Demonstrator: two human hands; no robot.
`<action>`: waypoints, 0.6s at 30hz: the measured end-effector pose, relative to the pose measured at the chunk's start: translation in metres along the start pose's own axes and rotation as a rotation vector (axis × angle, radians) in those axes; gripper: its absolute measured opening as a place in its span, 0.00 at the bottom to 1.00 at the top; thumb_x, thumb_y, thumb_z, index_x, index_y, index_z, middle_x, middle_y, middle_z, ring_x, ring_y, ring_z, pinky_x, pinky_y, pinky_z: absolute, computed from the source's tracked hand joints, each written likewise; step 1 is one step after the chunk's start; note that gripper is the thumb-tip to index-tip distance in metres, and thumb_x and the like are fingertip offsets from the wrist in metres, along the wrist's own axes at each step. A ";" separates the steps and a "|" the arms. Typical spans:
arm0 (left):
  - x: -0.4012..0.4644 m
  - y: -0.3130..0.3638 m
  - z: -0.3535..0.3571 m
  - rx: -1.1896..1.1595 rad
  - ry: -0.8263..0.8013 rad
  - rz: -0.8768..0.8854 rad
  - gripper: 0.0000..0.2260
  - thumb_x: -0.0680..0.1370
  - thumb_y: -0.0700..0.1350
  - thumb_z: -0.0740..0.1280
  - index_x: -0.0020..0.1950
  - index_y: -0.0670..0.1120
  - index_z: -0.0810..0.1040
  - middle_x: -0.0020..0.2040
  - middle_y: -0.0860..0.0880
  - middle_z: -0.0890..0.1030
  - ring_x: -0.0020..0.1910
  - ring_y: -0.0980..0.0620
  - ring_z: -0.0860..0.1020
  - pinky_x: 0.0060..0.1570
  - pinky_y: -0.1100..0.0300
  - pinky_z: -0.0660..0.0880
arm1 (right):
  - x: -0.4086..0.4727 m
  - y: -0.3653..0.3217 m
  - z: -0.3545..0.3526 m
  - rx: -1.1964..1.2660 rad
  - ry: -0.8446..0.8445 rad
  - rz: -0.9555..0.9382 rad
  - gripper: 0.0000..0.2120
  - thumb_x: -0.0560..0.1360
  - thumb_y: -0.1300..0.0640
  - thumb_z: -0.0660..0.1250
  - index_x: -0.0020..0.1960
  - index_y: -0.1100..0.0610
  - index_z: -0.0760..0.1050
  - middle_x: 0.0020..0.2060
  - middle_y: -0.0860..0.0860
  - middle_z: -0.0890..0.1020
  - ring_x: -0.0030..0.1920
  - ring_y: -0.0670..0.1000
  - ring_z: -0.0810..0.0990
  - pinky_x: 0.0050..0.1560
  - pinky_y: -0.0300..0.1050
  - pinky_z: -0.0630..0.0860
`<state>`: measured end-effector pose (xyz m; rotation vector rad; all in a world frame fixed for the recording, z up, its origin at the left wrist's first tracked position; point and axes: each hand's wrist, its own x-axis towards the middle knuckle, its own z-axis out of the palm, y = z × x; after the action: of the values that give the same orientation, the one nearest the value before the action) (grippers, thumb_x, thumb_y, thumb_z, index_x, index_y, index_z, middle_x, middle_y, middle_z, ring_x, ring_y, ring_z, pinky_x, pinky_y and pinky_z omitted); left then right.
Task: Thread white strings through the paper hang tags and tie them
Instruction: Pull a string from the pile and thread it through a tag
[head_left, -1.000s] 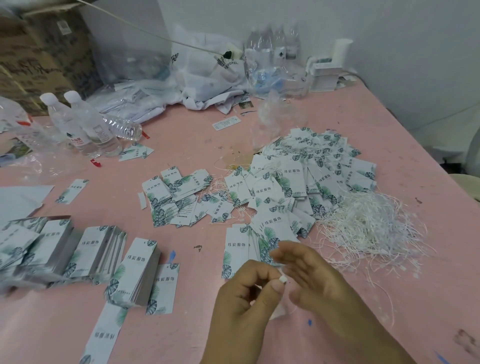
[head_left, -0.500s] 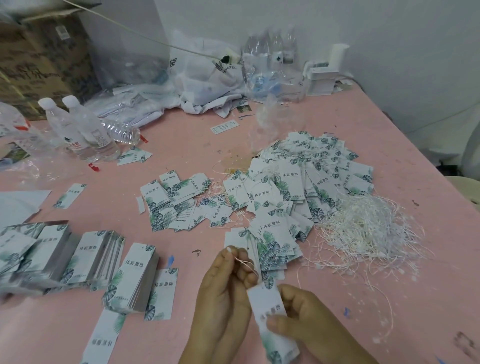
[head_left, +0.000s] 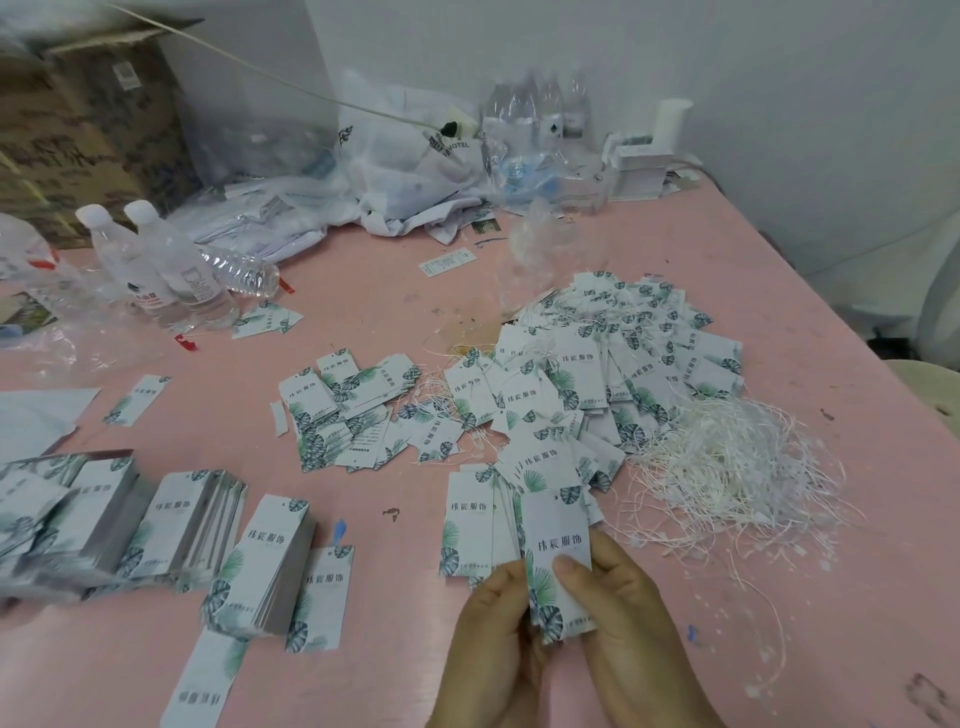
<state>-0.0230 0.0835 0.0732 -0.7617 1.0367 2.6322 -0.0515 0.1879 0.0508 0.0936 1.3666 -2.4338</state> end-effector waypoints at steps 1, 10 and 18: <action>0.000 0.000 0.000 -0.009 -0.004 -0.023 0.12 0.65 0.39 0.71 0.46 0.39 0.87 0.51 0.35 0.84 0.41 0.45 0.85 0.38 0.55 0.83 | 0.000 0.000 0.000 0.003 0.011 0.002 0.21 0.67 0.59 0.74 0.59 0.57 0.81 0.52 0.65 0.83 0.50 0.62 0.84 0.44 0.47 0.81; 0.017 -0.021 -0.019 0.098 0.131 0.065 0.09 0.69 0.40 0.70 0.44 0.38 0.86 0.39 0.38 0.84 0.29 0.48 0.79 0.27 0.61 0.73 | 0.007 -0.024 -0.008 -0.100 0.221 0.006 0.12 0.73 0.65 0.68 0.52 0.53 0.83 0.46 0.60 0.86 0.40 0.55 0.85 0.32 0.45 0.79; 0.022 -0.049 -0.030 0.633 0.208 0.405 0.10 0.64 0.51 0.68 0.42 0.52 0.85 0.34 0.47 0.84 0.33 0.55 0.79 0.38 0.62 0.76 | 0.138 -0.113 -0.013 -0.398 0.328 -0.041 0.12 0.77 0.65 0.63 0.43 0.52 0.80 0.41 0.52 0.85 0.42 0.52 0.83 0.38 0.47 0.79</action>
<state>-0.0120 0.0986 0.0142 -0.7306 2.1291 2.2895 -0.2192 0.2159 0.1050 0.3811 1.9861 -2.1945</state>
